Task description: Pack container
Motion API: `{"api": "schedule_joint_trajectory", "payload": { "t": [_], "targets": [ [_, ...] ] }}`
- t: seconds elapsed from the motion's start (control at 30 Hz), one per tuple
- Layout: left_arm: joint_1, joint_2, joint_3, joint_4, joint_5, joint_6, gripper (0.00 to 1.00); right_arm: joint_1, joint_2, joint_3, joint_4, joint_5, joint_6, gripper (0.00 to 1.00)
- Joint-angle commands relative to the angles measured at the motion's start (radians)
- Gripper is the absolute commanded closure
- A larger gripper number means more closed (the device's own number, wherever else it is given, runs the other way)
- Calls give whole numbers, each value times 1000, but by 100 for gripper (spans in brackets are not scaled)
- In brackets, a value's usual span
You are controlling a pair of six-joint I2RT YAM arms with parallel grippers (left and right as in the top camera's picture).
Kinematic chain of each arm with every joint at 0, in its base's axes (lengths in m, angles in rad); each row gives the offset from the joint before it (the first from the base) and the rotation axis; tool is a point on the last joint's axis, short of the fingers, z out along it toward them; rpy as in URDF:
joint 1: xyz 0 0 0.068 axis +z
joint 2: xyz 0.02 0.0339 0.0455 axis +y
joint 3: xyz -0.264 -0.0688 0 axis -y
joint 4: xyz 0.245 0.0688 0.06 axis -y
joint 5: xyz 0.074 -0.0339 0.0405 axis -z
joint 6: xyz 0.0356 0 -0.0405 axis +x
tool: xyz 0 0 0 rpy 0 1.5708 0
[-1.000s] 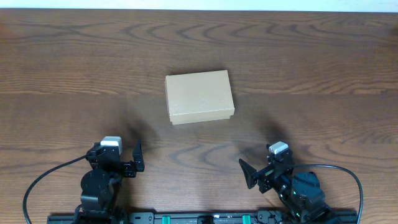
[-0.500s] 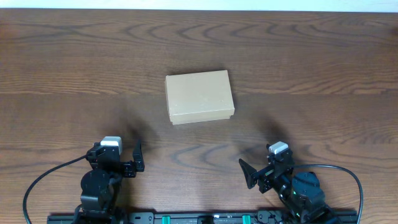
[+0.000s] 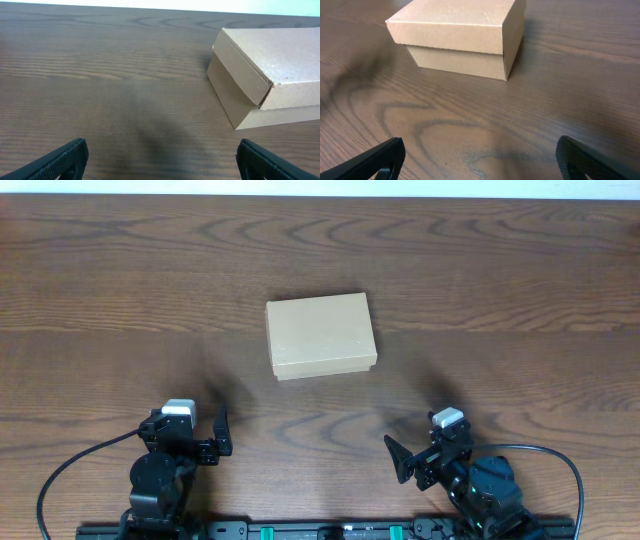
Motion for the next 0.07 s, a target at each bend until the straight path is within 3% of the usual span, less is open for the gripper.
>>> {"api": "schedule_joint_trajectory", "payload": {
  "t": [0.0,0.03],
  "targets": [
    [5,-7,-20,-2,-3,6,5,11,-9,-4,1,9,-11,1],
    [5,-7,-20,-2,-3,6,5,11,-9,-4,0,10,-11,1]
  ]
}}
